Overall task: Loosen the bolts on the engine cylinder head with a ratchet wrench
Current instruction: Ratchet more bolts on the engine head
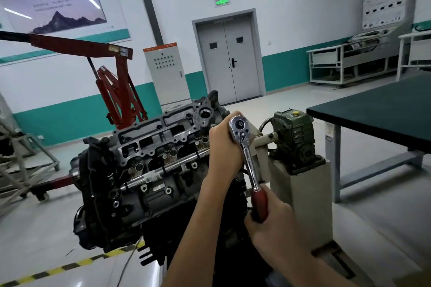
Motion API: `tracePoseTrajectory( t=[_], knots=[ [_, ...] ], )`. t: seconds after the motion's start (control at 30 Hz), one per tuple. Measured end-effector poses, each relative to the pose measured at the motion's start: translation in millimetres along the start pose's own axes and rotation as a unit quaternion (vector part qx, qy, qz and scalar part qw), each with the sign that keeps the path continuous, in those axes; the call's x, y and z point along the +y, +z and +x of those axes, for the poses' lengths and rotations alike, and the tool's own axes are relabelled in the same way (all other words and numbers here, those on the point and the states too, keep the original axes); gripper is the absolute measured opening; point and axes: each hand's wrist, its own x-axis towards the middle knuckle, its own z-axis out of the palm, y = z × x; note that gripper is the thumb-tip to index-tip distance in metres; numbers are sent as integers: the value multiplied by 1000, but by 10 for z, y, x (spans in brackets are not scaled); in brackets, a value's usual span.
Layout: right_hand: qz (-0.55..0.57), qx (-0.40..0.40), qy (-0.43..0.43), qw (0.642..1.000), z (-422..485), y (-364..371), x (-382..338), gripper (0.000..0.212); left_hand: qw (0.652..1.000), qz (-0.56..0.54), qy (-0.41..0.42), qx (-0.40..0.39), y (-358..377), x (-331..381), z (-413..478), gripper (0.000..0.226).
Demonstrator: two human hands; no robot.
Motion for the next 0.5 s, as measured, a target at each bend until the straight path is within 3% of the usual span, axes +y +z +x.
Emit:
tracePoseTrajectory(
  t=[0.13,0.23,0.37,0.43,0.5],
  knots=[
    [-119,-62,-44,990,247,-463,204,35,999,33,-27,-31,-49,-2,71,49],
    [-274,-103,-112,950,623,-947,260,38,997,40,-33,-59,-81,22,75,37],
    [-407,-62,-214,886,1128,-1339,35,38,990,54,-49,-121,-177,81,127,13],
    [-411,-57,-206,886,1177,-1315,24,37,990,55,-50,-123,-195,73,119,10],
    [-362,-70,-159,916,1008,-1188,132,30,994,47,-33,-93,-170,47,61,16]
  ],
)
